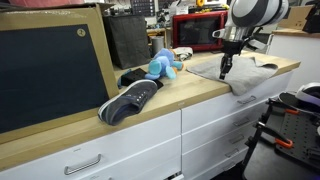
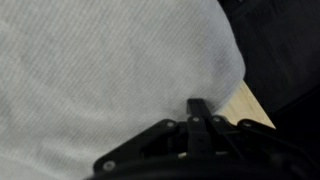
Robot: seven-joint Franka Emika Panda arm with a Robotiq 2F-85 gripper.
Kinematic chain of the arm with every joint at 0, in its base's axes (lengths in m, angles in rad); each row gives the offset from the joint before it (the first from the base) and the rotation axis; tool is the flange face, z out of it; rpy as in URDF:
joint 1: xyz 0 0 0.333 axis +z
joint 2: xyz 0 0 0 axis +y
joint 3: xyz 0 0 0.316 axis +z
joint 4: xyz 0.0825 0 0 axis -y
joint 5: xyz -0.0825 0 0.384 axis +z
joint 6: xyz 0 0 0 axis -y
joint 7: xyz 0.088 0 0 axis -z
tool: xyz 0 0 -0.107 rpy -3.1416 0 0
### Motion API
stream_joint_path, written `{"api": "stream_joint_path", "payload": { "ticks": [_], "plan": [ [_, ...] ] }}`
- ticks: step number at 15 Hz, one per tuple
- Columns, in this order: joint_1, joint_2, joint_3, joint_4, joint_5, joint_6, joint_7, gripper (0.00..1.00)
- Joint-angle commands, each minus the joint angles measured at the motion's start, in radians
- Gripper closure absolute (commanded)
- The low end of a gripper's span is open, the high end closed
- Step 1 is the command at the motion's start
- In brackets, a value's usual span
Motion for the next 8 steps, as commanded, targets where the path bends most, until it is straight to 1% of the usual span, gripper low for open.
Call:
{"api": "stream_joint_path", "payload": {
  "ticks": [1,3,4,5,6,8],
  "plan": [
    [0.073,0.004,0.032,0.033,0.140,-0.020,0.025,1.00],
    [0.091,-0.002,0.038,0.069,0.205,-0.058,0.034,1.00],
    [0.093,-0.008,0.034,0.092,0.233,-0.084,0.033,0.74],
    [0.085,-0.014,0.025,0.117,0.245,-0.114,0.028,0.73],
    [0.076,-0.019,0.018,0.140,0.254,-0.142,0.023,0.68],
    [0.062,-0.005,0.004,0.197,0.283,-0.166,0.022,0.53]
  ]
}}
